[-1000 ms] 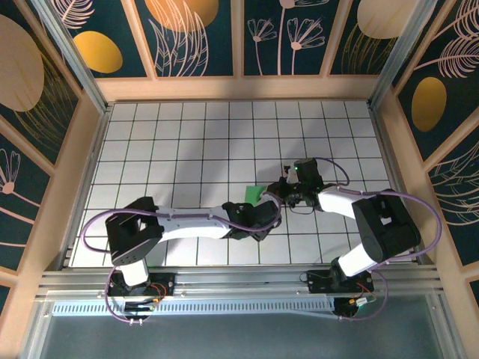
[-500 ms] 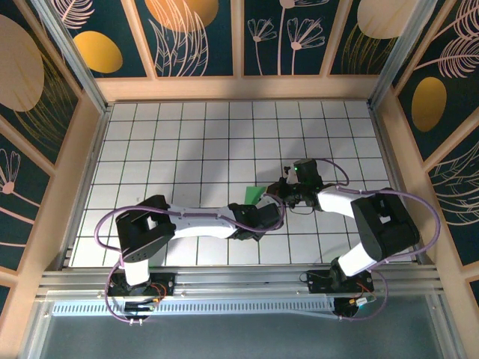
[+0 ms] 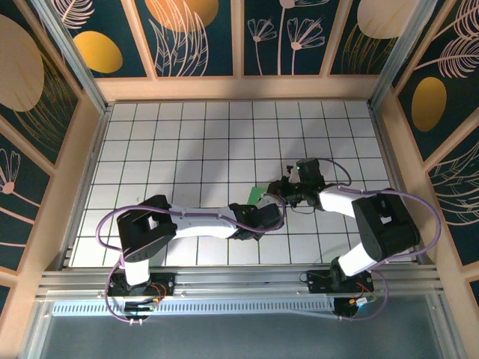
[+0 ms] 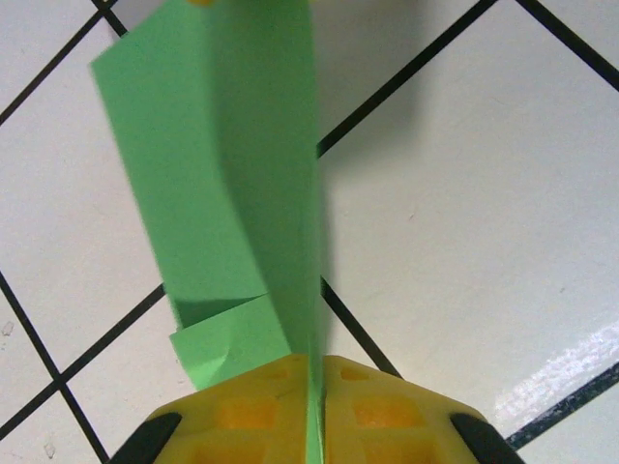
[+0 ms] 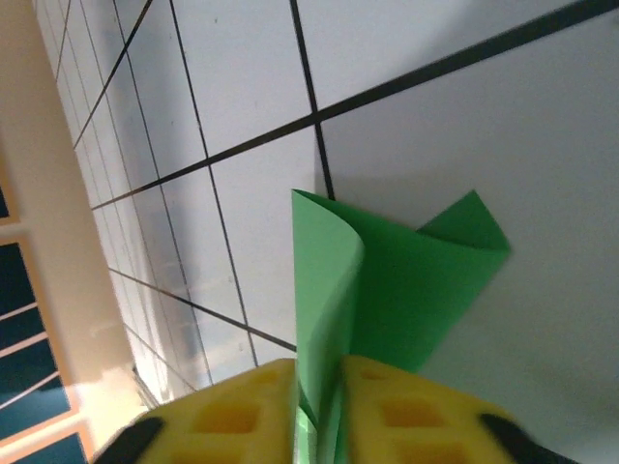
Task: Fold a paper plane with a square sheet of paper (fold left side to right side)
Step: Fold the wing for the fifth time at the center of the table.
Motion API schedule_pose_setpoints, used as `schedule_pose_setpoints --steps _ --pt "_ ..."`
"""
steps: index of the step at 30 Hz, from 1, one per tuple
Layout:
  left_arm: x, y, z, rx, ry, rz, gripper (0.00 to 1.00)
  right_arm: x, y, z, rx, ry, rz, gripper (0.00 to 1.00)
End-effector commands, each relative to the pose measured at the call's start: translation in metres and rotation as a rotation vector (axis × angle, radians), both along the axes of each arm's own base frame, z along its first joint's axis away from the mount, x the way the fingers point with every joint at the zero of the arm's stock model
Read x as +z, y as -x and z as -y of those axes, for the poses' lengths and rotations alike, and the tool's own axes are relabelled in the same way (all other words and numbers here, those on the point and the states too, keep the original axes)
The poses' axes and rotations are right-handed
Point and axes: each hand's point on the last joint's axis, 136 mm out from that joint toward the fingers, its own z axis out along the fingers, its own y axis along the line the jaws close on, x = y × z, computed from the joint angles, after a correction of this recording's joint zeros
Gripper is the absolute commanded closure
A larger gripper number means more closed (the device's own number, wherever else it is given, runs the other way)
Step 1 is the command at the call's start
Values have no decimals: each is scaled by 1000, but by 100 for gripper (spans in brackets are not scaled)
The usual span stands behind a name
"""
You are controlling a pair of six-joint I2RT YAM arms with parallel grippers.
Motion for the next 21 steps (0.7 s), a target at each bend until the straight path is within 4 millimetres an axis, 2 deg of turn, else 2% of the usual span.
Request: schedule_pose_setpoints --steps 1,7,11,14,18,21 --pt "-3 -2 -2 9 -25 11 92 4 -3 18 -45 45 32 71" --pt "-1 -2 2 1 -6 3 100 10 -7 63 -134 157 76 51" --pt "6 -1 11 -22 67 -63 100 15 -5 103 -223 223 102 43" --pt "8 -1 18 -33 145 -163 100 25 -2 124 -271 244 149 39" --pt "9 -2 26 -27 263 -323 100 37 2 133 -289 244 214 34" --pt "8 -5 29 -3 321 -413 100 40 6 130 -278 226 238 33"
